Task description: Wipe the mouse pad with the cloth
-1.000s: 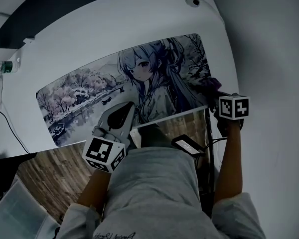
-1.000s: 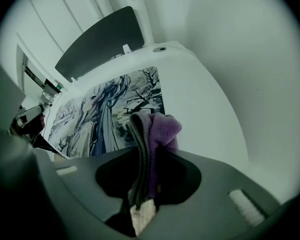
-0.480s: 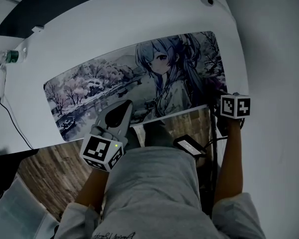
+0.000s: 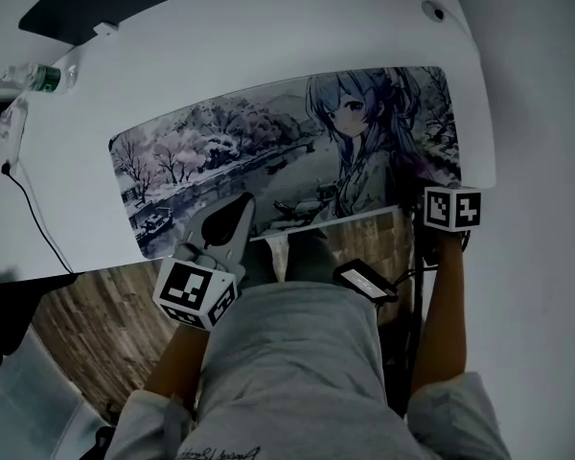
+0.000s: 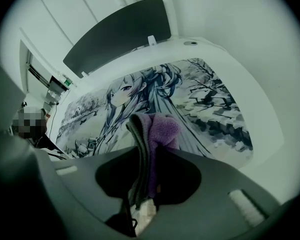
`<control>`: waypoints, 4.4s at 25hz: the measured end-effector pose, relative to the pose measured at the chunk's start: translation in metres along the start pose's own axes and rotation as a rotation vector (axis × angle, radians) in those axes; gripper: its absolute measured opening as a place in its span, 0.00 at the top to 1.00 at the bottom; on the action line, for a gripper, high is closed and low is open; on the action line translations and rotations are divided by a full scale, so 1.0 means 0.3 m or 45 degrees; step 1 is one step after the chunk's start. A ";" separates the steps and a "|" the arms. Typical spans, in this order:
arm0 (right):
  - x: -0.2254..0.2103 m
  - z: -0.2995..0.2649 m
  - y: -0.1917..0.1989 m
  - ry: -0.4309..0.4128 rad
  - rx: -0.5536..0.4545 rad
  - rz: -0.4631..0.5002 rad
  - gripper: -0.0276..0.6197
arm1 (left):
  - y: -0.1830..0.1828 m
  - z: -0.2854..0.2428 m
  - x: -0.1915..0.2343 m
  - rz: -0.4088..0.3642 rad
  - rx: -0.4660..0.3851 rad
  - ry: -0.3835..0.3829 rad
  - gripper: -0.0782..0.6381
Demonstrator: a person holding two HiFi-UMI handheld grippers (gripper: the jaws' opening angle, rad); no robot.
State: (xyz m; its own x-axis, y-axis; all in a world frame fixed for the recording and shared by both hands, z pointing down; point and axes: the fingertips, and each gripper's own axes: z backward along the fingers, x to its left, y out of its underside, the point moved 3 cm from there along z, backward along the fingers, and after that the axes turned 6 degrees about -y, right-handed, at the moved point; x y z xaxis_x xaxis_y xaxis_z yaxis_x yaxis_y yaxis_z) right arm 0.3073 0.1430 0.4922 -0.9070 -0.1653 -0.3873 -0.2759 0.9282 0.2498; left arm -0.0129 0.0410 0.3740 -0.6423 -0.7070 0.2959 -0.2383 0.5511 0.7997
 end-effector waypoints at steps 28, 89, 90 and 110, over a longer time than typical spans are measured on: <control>0.575 -0.242 0.018 -0.157 0.094 0.172 0.82 | 0.115 0.375 0.379 0.080 -0.061 -0.146 0.87; 1.555 -0.609 0.185 -0.754 0.466 0.663 0.82 | 0.342 0.824 0.694 0.337 -0.171 -0.538 0.87; 1.570 -0.615 0.190 -0.760 0.472 0.674 0.82 | 0.348 0.833 0.697 0.343 -0.174 -0.547 0.87; 1.789 -0.695 0.257 -0.847 0.553 0.839 0.82 | 0.466 1.016 0.748 0.474 -0.218 -0.745 0.87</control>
State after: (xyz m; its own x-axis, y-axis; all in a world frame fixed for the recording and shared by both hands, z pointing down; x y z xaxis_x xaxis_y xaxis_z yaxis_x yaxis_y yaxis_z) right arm -0.2669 0.0564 0.4886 -0.4405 0.5149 -0.7355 0.4705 0.8301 0.2993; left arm -0.4124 0.0945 0.3930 -0.9559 -0.1053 0.2743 0.1594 0.5983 0.7853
